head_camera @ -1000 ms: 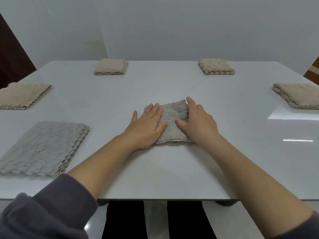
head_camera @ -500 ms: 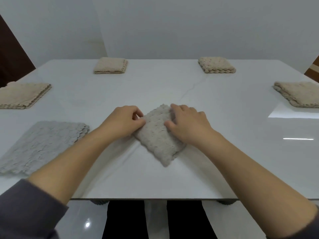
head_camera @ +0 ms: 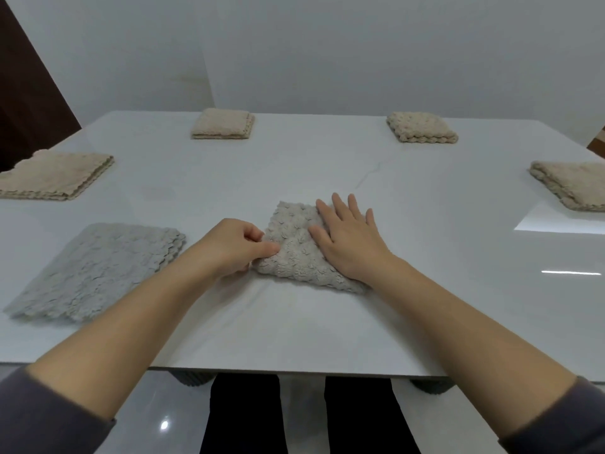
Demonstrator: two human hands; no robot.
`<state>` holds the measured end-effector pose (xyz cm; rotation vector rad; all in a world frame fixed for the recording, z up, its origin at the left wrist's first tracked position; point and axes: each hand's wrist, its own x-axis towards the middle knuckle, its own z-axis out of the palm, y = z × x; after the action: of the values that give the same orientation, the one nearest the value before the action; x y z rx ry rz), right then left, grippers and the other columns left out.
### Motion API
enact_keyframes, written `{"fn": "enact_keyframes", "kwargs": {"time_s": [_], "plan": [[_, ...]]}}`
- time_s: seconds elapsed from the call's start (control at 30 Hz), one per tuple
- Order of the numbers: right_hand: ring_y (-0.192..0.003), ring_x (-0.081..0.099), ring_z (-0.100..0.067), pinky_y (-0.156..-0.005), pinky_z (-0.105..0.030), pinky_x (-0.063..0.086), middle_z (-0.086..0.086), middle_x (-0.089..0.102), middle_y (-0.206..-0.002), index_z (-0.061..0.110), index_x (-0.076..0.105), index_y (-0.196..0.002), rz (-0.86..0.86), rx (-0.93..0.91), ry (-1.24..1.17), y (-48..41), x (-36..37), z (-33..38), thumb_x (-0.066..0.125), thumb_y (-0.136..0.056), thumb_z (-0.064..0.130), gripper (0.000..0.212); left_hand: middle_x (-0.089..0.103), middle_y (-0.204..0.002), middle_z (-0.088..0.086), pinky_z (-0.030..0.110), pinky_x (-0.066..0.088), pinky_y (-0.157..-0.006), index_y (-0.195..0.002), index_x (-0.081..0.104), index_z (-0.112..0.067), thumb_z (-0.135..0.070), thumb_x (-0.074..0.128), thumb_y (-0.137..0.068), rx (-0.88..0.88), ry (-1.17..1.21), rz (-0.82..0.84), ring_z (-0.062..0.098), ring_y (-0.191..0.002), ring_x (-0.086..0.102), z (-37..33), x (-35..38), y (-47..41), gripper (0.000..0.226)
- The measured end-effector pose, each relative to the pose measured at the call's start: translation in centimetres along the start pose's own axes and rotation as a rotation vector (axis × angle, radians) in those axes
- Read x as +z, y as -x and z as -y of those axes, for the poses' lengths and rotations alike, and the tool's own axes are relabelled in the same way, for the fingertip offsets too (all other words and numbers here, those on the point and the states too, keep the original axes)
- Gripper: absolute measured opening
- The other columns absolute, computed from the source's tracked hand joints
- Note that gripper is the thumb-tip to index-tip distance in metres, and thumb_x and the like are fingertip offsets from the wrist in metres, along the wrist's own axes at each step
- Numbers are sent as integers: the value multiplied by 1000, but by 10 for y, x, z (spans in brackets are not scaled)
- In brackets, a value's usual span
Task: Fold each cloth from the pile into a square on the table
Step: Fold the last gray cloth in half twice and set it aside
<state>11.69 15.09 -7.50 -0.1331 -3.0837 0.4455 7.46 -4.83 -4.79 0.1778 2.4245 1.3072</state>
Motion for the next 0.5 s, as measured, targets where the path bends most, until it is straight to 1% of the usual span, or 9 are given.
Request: {"fn": "enact_keyframes", "kwargs": {"time_s": [0.07, 0.13, 0.17, 0.23, 0.3, 0.37, 0.4, 0.43, 0.5], "plan": [[-150, -9, -26, -120, -50, -4, -5, 1, -164, 24, 10, -155, 1, -74, -16, -14, 1, 2, 21, -102, 50, 60, 49, -52, -4, 20, 30, -44, -82, 63, -9, -24, 76, -81, -2, -19, -41, 10, -39, 36, 2, -4, 0, 19], [-150, -8, -24, -120, -49, -3, -3, 3, -164, 25, 12, -155, 6, -139, -35, -25, 2, 4, 23, -102, 51, 60, 56, -59, -3, 22, 35, -47, -89, 61, -10, -28, 76, -81, -4, -75, -71, 9, -42, 45, 2, -7, 2, 24], [-150, -8, -23, -120, -49, -3, -2, 4, -164, 26, 13, -155, 8, -165, -47, -29, 2, 4, 24, -102, 51, 60, 61, -68, -3, 24, 40, -52, -94, 59, -13, -33, 75, -80, -4, -170, -89, 10, -51, 54, 0, -8, 4, 30], [-150, -6, -21, -120, -48, -2, -1, 6, -164, 27, 17, -154, 8, -188, -117, -33, 1, 3, 29, -102, 49, 59, 64, -99, -1, 33, 49, -74, -111, 51, -20, -41, 70, -79, 65, -464, -188, 16, -85, 63, -4, -8, 5, 42], [-150, 3, -20, -121, -44, 3, -1, 13, -163, 24, 24, -153, -46, -155, -313, -32, -2, 2, 35, -102, 44, 56, 50, -133, 2, 40, 43, -98, -135, 41, -19, -36, 58, -87, 277, -582, -297, 20, -120, 50, -17, -2, 2, 53], [-139, 33, -16, -114, -30, 22, -1, 31, -156, 19, 36, -147, -183, -58, -531, -26, -9, 1, 41, -102, 36, 49, 31, -152, 3, 39, 28, -113, -147, 30, -15, -29, 44, -95, 452, -573, -265, 19, -140, 29, -33, 9, -9, 56], [-125, 45, -11, -104, -22, 29, 1, 41, -149, 17, 41, -143, -255, 5, -590, -22, -14, 0, 43, -101, 31, 45, 22, -158, 3, 40, 19, -118, -150, 24, -14, -29, 38, -98, 488, -607, -200, 18, -145, 18, -40, 17, -18, 56], [-111, 50, -7, -95, -19, 32, 2, 49, -140, 16, 47, -138, -305, 71, -618, -16, -19, -2, 45, -100, 27, 40, 14, -161, 3, 41, 11, -120, -152, 18, -14, -32, 33, -101, 493, -664, -122, 17, -148, 9, -43, 26, -27, 57], [-92, 58, -9, -81, -22, 42, 3, 61, -120, 16, 55, -127, -308, 196, -712, -7, -28, -11, 47, -96, 20, 32, 2, -162, 2, 44, 0, -120, -154, 10, -15, -39, 22, -103, 449, -801, -1, 18, -149, -3, -39, 43, -45, 58]]}}
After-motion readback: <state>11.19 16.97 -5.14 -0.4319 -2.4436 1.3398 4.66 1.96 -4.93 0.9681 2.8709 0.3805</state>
